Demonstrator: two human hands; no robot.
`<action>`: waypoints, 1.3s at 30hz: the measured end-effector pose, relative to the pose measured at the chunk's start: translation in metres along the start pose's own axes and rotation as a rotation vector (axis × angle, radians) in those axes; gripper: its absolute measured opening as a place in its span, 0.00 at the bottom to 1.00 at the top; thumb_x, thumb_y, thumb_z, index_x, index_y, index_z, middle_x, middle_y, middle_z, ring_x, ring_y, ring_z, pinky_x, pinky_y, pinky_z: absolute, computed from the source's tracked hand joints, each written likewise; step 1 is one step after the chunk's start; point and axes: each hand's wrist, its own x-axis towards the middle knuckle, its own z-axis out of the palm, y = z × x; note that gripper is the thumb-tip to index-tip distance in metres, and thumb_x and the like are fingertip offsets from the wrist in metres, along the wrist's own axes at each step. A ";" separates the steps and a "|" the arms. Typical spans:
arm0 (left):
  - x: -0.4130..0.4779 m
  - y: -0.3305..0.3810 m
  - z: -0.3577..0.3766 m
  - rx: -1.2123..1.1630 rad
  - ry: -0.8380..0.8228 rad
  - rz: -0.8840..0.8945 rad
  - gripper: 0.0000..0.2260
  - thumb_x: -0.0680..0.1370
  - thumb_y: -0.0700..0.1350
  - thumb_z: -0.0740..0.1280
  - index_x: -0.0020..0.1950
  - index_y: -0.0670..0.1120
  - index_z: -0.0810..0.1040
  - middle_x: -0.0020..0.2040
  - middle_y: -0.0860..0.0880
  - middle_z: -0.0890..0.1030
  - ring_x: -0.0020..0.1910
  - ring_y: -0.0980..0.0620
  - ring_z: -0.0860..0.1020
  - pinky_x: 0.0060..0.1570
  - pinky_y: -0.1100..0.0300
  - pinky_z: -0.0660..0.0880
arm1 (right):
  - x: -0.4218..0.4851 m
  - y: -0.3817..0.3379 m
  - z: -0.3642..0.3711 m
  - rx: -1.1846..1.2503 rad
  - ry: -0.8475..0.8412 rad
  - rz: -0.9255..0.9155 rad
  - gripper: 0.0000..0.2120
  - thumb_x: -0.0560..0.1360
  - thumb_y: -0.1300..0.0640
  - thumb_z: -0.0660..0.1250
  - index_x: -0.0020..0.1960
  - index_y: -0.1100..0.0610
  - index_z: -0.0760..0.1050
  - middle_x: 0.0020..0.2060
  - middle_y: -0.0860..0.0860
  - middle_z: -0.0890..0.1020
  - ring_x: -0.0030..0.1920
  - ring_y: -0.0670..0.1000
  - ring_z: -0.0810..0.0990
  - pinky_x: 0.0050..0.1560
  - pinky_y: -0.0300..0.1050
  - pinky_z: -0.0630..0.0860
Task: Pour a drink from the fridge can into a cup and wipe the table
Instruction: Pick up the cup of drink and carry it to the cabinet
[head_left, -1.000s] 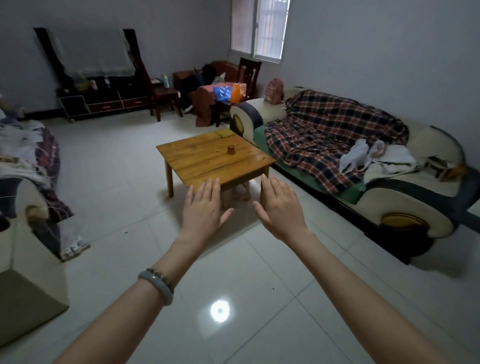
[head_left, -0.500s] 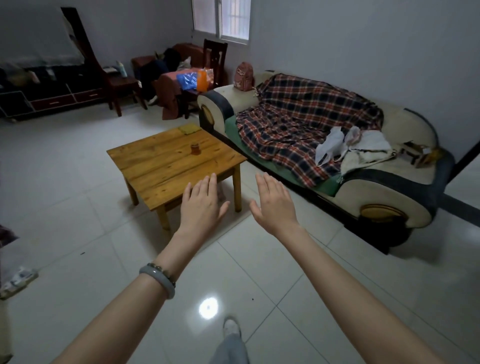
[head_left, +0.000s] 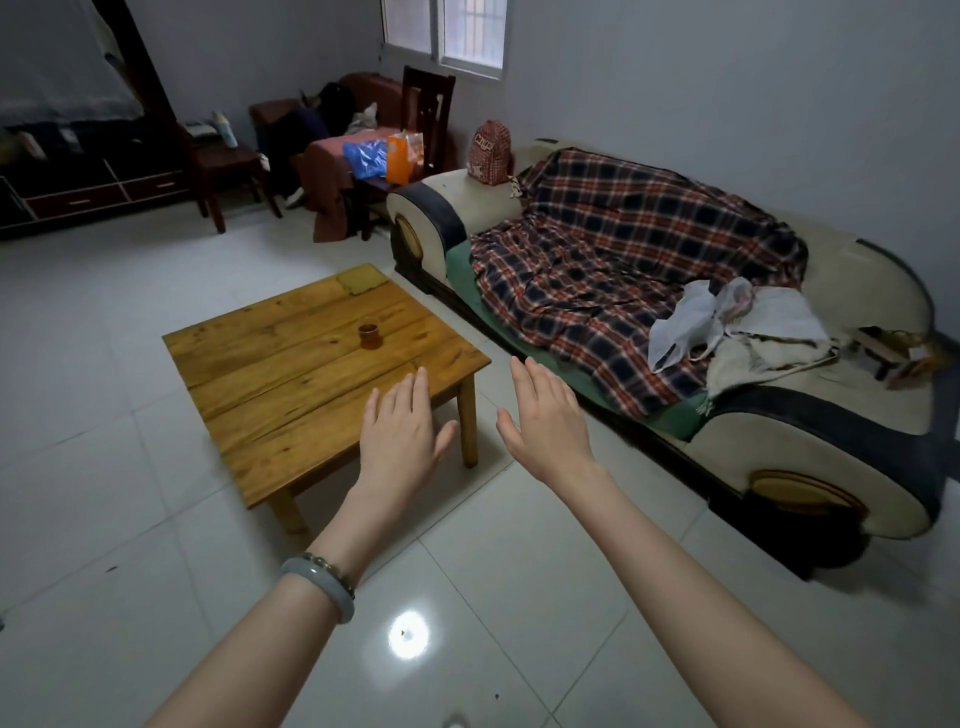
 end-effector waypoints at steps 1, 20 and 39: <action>0.012 -0.001 0.005 0.004 -0.005 -0.003 0.32 0.77 0.58 0.61 0.72 0.38 0.63 0.67 0.39 0.73 0.65 0.42 0.73 0.67 0.45 0.63 | 0.013 0.006 0.005 0.007 -0.002 0.001 0.29 0.77 0.52 0.60 0.74 0.63 0.57 0.71 0.61 0.66 0.72 0.58 0.63 0.71 0.51 0.58; 0.257 -0.010 0.139 0.074 -0.029 -0.292 0.31 0.75 0.58 0.64 0.69 0.38 0.68 0.64 0.40 0.76 0.61 0.43 0.76 0.64 0.45 0.67 | 0.300 0.120 0.133 0.085 -0.168 -0.284 0.28 0.75 0.51 0.61 0.70 0.63 0.63 0.65 0.61 0.72 0.66 0.59 0.71 0.67 0.54 0.66; 0.378 -0.122 0.215 0.109 -0.180 -0.636 0.31 0.76 0.58 0.63 0.71 0.38 0.64 0.66 0.40 0.73 0.64 0.43 0.73 0.66 0.46 0.65 | 0.491 0.090 0.262 0.165 -0.424 -0.514 0.28 0.78 0.50 0.58 0.75 0.60 0.55 0.72 0.59 0.63 0.72 0.57 0.61 0.72 0.51 0.57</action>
